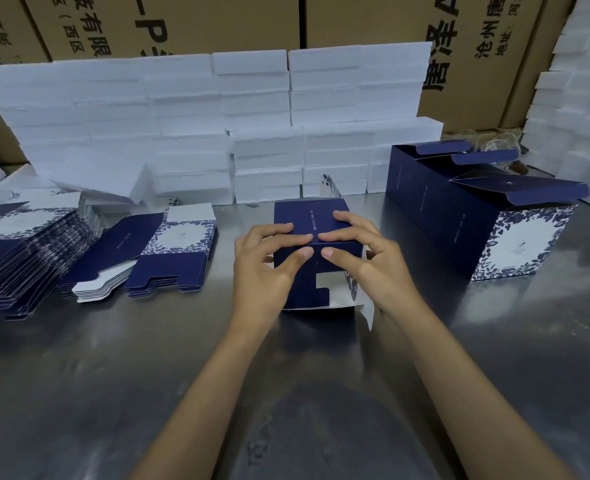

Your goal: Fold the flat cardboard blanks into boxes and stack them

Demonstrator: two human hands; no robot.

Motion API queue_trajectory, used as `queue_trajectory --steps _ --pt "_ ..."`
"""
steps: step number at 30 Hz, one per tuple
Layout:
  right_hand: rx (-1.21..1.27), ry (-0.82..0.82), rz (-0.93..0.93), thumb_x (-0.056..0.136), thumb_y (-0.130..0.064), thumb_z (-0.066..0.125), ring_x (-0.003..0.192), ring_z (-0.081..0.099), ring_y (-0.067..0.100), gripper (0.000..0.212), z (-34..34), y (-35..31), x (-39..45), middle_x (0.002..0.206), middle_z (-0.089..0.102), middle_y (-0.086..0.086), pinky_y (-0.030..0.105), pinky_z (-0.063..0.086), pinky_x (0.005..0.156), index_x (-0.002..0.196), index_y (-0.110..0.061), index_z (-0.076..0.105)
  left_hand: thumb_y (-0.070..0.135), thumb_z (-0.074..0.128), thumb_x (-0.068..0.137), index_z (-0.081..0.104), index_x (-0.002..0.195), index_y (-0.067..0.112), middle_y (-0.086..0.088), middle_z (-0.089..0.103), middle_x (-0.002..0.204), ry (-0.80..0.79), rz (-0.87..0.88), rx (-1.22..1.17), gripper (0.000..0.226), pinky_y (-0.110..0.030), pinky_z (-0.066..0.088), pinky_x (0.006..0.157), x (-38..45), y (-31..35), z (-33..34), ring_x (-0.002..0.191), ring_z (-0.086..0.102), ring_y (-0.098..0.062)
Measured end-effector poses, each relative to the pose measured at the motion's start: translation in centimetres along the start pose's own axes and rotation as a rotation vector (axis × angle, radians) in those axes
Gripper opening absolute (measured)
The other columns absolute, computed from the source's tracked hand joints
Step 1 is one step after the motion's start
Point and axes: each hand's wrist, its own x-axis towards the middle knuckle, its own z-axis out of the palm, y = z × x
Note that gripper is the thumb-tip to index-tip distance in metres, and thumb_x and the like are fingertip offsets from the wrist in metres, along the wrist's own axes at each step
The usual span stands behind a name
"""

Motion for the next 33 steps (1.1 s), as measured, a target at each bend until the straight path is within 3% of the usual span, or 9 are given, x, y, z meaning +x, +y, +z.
queue_trajectory --steps 3,8,13,17,22,25,27,30,33 --pt "0.011 0.026 -0.009 0.086 -0.007 0.078 0.13 0.052 0.002 0.022 0.2 0.1 0.0 0.137 0.06 -0.011 0.044 0.042 0.113 0.094 -0.028 0.077 0.02 0.08 0.082 0.072 0.089 0.043 0.016 0.063 0.112 0.001 -0.001 0.001 0.025 -0.003 0.035 0.081 -0.1 0.2 0.2 0.118 0.047 -0.006" --pt "0.01 -0.04 0.007 0.088 -0.01 0.076 0.128 0.049 -0.01 0.023 -0.5 0.2 0.2 0.14 0.057 -0.019 0.022 0.043 0.104 0.103 -0.028 0.078 0.017 0.075 0.087 0.072 0.096 0.041 0.019 0.062 0.116 -0.123 -0.016 0.021 0.026 -0.004 0.037 0.081 0.5 0.1 -1.0 0.12 0.048 -0.007" --pt "0.017 0.012 -0.025 0.089 -0.004 0.074 0.128 0.054 0.003 0.02 -0.2 0.4 0.2 0.136 0.061 -0.009 0.045 0.045 0.111 0.103 -0.017 0.079 0.013 0.074 0.088 0.073 0.098 0.035 0.017 0.063 0.115 -0.109 -0.019 0.024 0.024 -0.004 0.037 0.081 0.4 0.3 -1.0 0.119 0.049 -0.008" --pt "0.031 -0.034 0.013 0.089 -0.007 0.075 0.129 0.052 -0.002 0.023 -0.8 0.6 0.3 0.138 0.06 -0.015 0.047 0.046 0.11 0.107 -0.021 0.079 0.012 0.071 0.09 0.071 0.1 0.039 0.017 0.062 0.119 -0.18 -0.022 0.015 0.028 -0.006 0.038 0.082 0.9 0.1 -1.7 0.12 0.05 -0.011" --pt "0.026 -0.006 -0.008 0.089 -0.008 0.075 0.128 0.054 0.002 0.021 -0.8 0.7 0.4 0.136 0.062 -0.011 0.051 0.047 0.107 0.107 -0.017 0.079 0.012 0.072 0.089 0.073 0.1 0.036 0.012 0.065 0.119 -0.174 -0.007 0.021 0.027 -0.006 0.038 0.082 1.1 0.0 -1.7 0.12 0.052 -0.013" --pt "0.008 -0.027 0.006 0.089 -0.01 0.076 0.13 0.05 -0.005 0.023 -0.9 0.7 0.4 0.142 0.058 -0.016 0.048 0.044 0.111 0.107 -0.024 0.078 0.011 0.075 0.087 0.076 0.099 0.029 0.012 0.068 0.119 -0.158 -0.042 -0.022 0.021 -0.018 0.045 0.086 1.1 -0.1 -1.8 0.122 0.054 -0.012" --pt "0.015 -0.03 0.019 0.09 -0.01 0.075 0.133 0.047 -0.006 0.025 -0.9 0.7 0.4 0.148 0.052 -0.017 0.048 0.043 0.113 0.106 -0.028 0.077 0.01 0.074 0.086 0.071 0.094 0.025 0.015 0.066 0.121 -0.124 0.034 0.066 0.017 -0.03 0.046 0.094 0.8 -0.2 -1.7 0.123 0.053 -0.01" --pt "0.019 -0.005 0.019 0.089 -0.009 0.075 0.14 0.041 -0.002 0.025 -0.7 0.7 0.3 0.154 0.044 -0.014 0.051 0.042 0.113 0.105 -0.029 0.077 0.02 0.07 0.077 0.058 0.089 0.025 0.014 0.058 0.135 -0.161 0.306 0.34 0.018 -0.034 0.03 0.108 0.2 -0.3 -1.0 0.137 0.042 -0.011" --pt "0.032 0.002 0.024 0.09 -0.01 0.075 0.138 0.041 -0.006 0.027 -0.9 0.6 0.3 0.153 0.041 -0.016 0.049 0.041 0.114 0.103 -0.033 0.076 0.049 0.078 0.065 0.053 0.098 0.029 0.011 0.036 0.154 -0.351 0.39 0.569 0.046 -0.029 0.014 0.111 -0.2 -1.0 -0.6 0.15 0.017 -0.012"
